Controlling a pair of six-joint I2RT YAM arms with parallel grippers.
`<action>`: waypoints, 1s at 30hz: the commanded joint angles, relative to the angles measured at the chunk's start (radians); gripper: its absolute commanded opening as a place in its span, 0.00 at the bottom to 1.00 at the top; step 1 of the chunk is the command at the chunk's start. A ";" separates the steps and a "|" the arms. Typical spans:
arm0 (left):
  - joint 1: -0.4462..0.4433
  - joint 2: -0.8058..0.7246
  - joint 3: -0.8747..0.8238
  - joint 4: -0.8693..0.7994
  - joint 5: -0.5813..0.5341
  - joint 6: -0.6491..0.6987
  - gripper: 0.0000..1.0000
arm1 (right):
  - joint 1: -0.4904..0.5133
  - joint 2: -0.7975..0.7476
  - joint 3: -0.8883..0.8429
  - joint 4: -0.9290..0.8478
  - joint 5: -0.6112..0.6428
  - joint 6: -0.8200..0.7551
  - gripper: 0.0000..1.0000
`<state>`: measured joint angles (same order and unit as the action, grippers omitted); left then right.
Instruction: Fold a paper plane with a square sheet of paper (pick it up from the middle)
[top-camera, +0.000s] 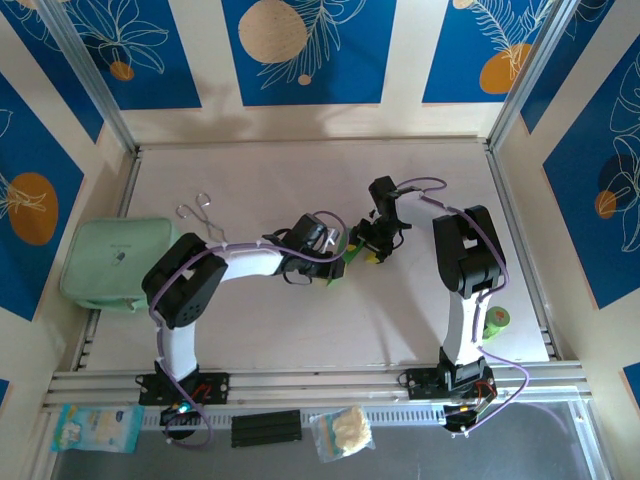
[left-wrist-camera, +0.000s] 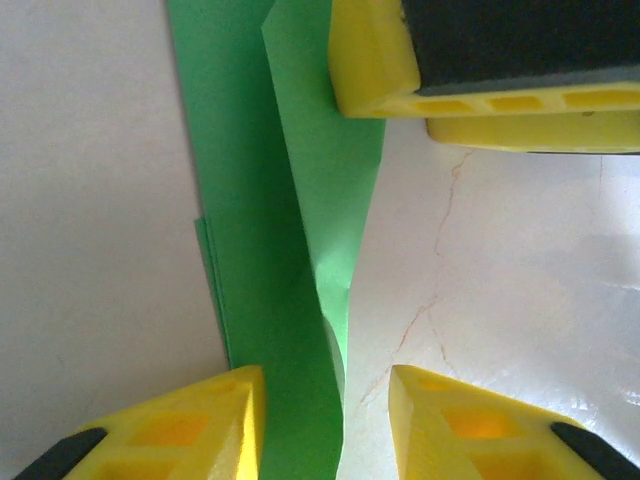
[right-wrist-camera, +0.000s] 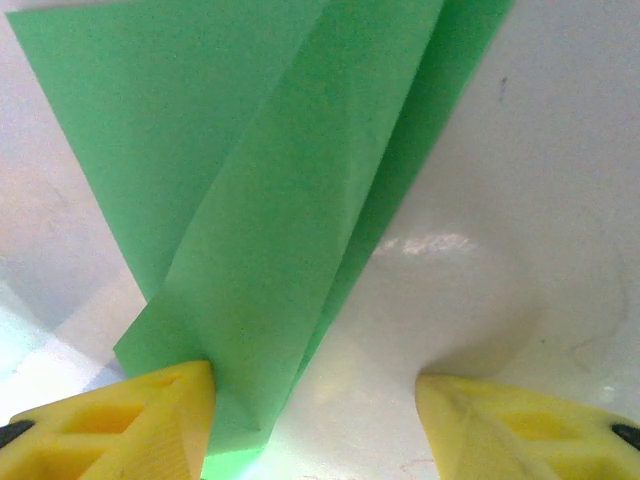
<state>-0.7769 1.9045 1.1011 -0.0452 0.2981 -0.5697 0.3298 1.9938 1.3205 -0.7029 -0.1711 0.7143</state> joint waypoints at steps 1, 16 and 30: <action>-0.012 0.016 0.030 -0.019 0.008 0.020 0.37 | 0.029 0.109 -0.040 0.086 0.034 0.000 0.59; -0.009 0.037 0.009 -0.015 -0.028 -0.022 0.26 | 0.030 0.117 -0.044 0.085 0.031 -0.001 0.59; 0.032 0.042 -0.052 0.100 0.079 -0.152 0.10 | 0.024 0.112 -0.054 0.120 0.002 -0.036 0.61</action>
<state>-0.7597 1.9240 1.0664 0.0193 0.3264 -0.6708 0.3290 1.9995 1.3251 -0.7071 -0.1764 0.7124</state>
